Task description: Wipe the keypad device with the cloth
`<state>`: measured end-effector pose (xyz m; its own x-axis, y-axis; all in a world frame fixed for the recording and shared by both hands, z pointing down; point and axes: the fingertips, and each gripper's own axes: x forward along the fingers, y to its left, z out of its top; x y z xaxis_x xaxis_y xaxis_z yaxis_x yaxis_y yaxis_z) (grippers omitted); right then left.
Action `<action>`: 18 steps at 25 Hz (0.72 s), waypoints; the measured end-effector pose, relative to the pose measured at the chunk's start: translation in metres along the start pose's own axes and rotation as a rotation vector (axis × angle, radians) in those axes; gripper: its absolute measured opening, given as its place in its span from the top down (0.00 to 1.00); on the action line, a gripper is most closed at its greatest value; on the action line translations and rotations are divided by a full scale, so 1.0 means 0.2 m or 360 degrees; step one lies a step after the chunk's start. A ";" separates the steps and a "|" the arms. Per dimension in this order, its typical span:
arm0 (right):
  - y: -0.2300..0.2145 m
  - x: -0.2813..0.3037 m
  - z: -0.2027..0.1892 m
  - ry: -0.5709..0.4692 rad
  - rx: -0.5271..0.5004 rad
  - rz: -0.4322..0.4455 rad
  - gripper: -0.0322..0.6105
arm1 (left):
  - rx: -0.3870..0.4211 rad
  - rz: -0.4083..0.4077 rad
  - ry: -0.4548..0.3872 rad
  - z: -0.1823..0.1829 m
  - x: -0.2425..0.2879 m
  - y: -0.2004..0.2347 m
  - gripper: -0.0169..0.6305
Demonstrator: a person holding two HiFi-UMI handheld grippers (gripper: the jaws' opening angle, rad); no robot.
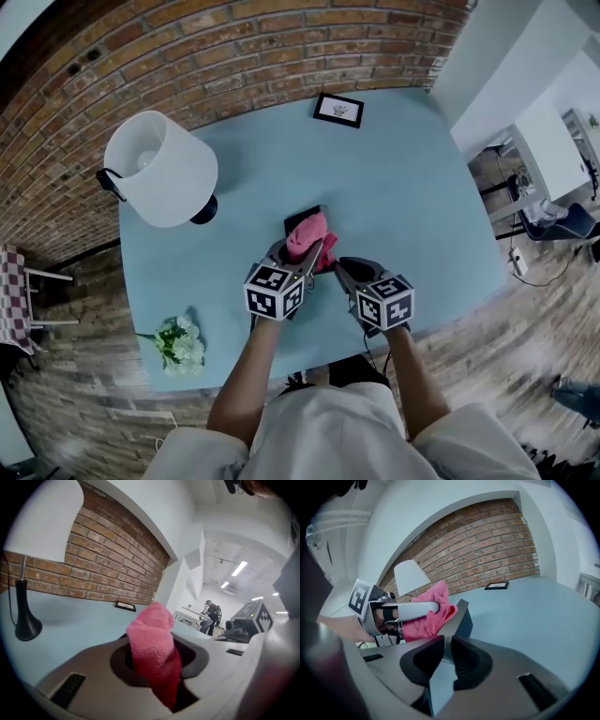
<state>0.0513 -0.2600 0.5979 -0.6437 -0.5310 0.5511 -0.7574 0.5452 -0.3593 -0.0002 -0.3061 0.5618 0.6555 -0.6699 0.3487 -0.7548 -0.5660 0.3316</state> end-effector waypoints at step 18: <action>0.00 0.00 0.00 -0.0014 0.0033 0.0015 0.83 | -0.0108 0.0188 0.0175 -0.32 -0.05 0.19 0.75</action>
<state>0.0520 -0.2593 0.5981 -0.6516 -0.5317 0.5410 -0.7534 0.5368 -0.3799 -0.0350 -0.2899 0.6274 0.5640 -0.6709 0.4815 -0.8257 -0.4503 0.3398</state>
